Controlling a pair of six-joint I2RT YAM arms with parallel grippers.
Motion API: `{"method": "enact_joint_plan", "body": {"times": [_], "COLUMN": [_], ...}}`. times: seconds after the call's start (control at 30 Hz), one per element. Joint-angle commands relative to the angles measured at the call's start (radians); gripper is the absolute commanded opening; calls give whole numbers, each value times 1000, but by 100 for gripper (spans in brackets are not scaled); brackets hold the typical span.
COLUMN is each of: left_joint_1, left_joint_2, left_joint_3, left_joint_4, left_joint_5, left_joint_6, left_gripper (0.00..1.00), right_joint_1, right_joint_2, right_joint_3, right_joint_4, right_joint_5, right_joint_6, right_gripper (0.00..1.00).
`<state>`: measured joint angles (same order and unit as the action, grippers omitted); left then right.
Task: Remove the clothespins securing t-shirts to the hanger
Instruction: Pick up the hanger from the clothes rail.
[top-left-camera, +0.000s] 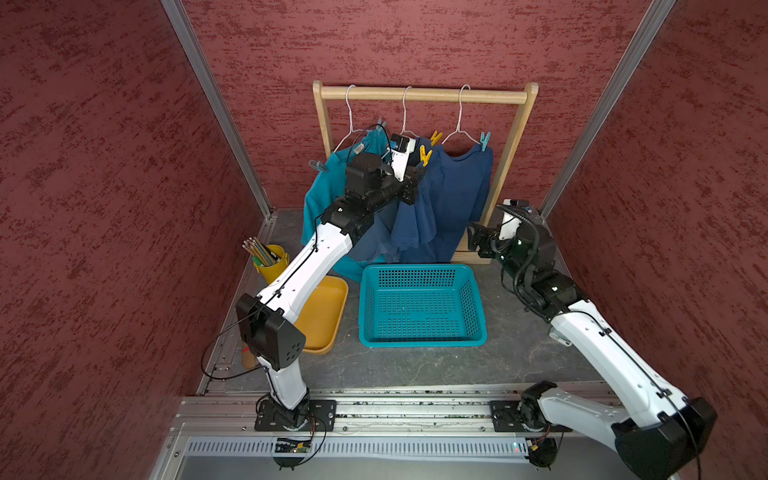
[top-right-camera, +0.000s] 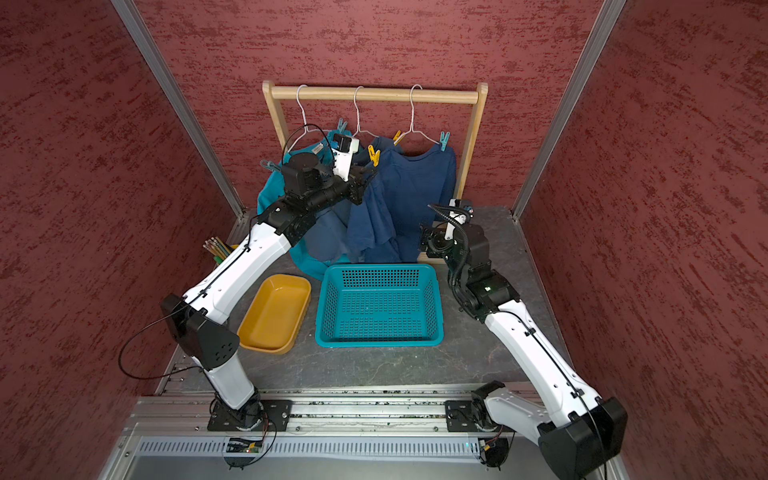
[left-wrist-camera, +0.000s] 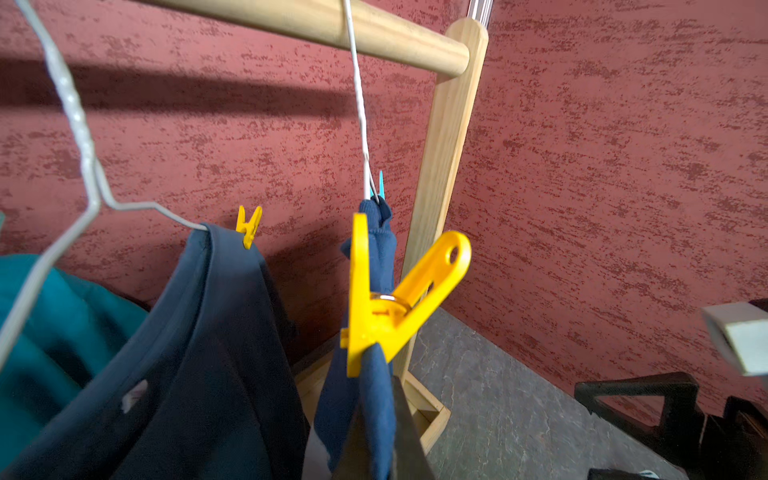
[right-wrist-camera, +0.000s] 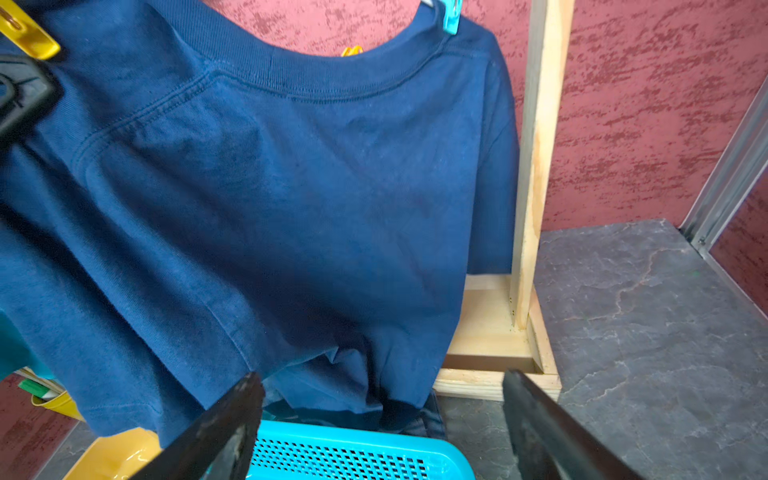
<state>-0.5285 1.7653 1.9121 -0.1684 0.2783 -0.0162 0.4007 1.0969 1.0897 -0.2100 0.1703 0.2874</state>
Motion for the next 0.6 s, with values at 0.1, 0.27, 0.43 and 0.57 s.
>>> {"method": "enact_joint_plan", "body": {"times": [0.1, 0.27, 0.43, 0.57], "left_joint_1": [-8, -9, -16, -21], "left_joint_2": [-29, -24, -12, -6], "left_joint_3": [61, 85, 157, 192], "left_joint_4": [98, 119, 83, 84], "left_joint_5": [-2, 5, 19, 19], "left_joint_6": [22, 21, 36, 57], "left_gripper": [0, 0, 0, 0], "right_joint_1": [-9, -8, -8, -9], "right_joint_2": [-35, -51, -64, -67], "right_joint_3": [12, 9, 7, 5], "right_joint_4": [3, -7, -11, -6], "right_joint_5": [10, -4, -1, -11], "right_joint_6": [13, 21, 12, 17], "right_gripper": [90, 90, 90, 90]}}
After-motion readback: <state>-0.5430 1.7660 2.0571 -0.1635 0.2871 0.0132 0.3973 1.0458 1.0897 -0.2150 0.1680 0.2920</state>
